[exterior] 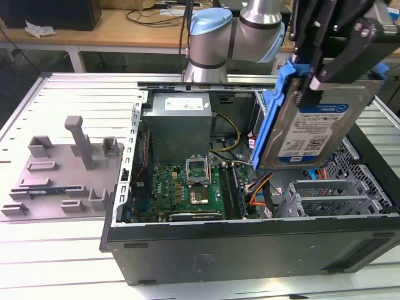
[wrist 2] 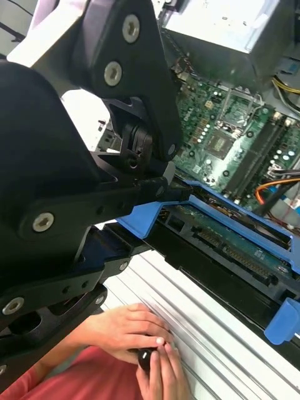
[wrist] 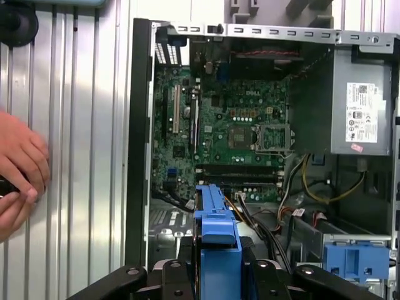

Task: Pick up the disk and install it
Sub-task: 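Insert the disk into the insertion slot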

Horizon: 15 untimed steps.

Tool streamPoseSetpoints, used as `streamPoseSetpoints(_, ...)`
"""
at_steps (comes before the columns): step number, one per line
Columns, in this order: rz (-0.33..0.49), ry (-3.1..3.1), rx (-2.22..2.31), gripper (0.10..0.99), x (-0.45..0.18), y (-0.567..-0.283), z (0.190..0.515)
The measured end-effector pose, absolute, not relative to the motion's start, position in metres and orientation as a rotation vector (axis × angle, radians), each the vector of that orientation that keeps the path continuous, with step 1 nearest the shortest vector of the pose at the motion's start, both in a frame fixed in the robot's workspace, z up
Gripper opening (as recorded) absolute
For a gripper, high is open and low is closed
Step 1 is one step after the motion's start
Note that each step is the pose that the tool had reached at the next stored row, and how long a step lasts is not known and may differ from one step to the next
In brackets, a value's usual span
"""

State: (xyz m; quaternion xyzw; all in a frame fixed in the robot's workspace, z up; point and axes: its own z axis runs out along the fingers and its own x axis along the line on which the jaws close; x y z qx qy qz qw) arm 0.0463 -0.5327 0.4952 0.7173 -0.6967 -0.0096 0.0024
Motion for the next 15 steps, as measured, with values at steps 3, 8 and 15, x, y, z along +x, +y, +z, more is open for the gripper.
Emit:
streamPoseSetpoints(3,-0.030,-2.185,2.250,0.369,0.060,-0.534,0.494)
streamPoseSetpoints(8,-0.030,-2.186,2.250,0.369,0.080,-0.535,0.492)
streamPoseSetpoints(15,-0.030,-2.185,2.250,0.369,0.106,-0.535,0.488)
